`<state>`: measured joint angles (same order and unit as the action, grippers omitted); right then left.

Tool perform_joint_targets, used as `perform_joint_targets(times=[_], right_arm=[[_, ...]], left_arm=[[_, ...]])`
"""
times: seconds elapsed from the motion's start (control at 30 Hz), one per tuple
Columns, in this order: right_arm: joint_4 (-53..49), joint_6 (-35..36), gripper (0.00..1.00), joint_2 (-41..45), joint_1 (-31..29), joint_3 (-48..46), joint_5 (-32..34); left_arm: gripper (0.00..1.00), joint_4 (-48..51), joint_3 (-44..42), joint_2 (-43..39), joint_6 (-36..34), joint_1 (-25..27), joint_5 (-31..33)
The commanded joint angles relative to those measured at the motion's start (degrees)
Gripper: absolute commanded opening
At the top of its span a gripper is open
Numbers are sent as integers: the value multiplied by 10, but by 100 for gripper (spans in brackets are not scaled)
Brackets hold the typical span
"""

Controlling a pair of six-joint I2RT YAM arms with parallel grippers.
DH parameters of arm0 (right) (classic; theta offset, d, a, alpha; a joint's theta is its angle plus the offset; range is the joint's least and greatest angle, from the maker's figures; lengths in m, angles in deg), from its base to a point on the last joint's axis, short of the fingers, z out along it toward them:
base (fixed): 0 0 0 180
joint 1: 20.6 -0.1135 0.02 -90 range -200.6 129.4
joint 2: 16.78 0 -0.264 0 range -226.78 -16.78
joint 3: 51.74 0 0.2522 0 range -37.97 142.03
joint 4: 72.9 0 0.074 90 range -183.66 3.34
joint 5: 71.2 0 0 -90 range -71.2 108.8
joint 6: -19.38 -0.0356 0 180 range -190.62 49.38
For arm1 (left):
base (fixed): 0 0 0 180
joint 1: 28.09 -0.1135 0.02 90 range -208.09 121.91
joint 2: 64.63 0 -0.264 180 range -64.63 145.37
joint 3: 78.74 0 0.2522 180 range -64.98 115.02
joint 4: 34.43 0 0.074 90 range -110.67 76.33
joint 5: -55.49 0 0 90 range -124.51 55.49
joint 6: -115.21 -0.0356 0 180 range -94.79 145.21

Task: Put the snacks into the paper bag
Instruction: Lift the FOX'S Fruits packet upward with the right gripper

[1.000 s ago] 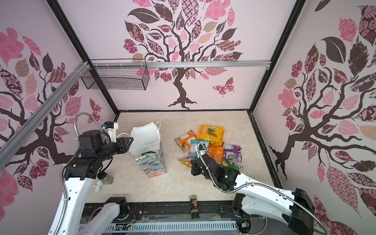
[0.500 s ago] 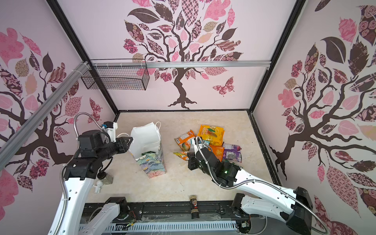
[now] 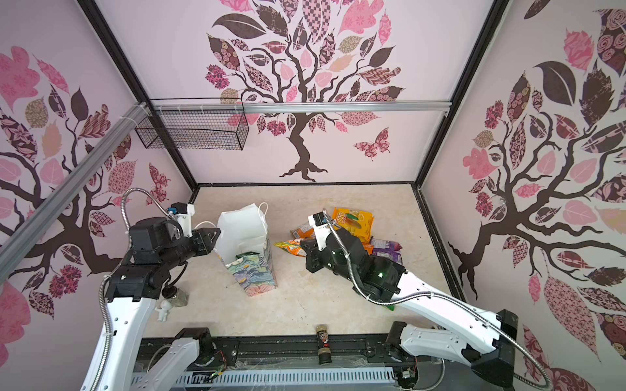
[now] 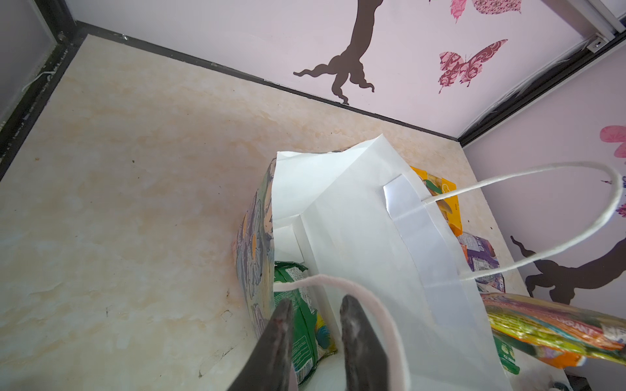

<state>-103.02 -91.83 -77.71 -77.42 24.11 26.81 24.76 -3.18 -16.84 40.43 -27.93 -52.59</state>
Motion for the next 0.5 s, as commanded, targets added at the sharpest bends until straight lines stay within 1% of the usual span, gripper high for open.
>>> perform_joint_targets(times=[0.0, 0.1, 0.27, 0.47], right_arm=[[-13, 44, 0, -9, 2, 68, -20], [-16, 56, 0, -23, 2, 105, -30], [-30, 70, 0, -58, 2, 178, -16], [-29, 80, 0, -110, 2, 293, -43]], left_arm=[[28, -9, -14, -6, 3, 2, 5], [28, -8, -12, -6, 3, 2, 8], [27, -10, -12, -3, 2, 2, 7], [24, 11, 4, 23, -6, 2, 22]])
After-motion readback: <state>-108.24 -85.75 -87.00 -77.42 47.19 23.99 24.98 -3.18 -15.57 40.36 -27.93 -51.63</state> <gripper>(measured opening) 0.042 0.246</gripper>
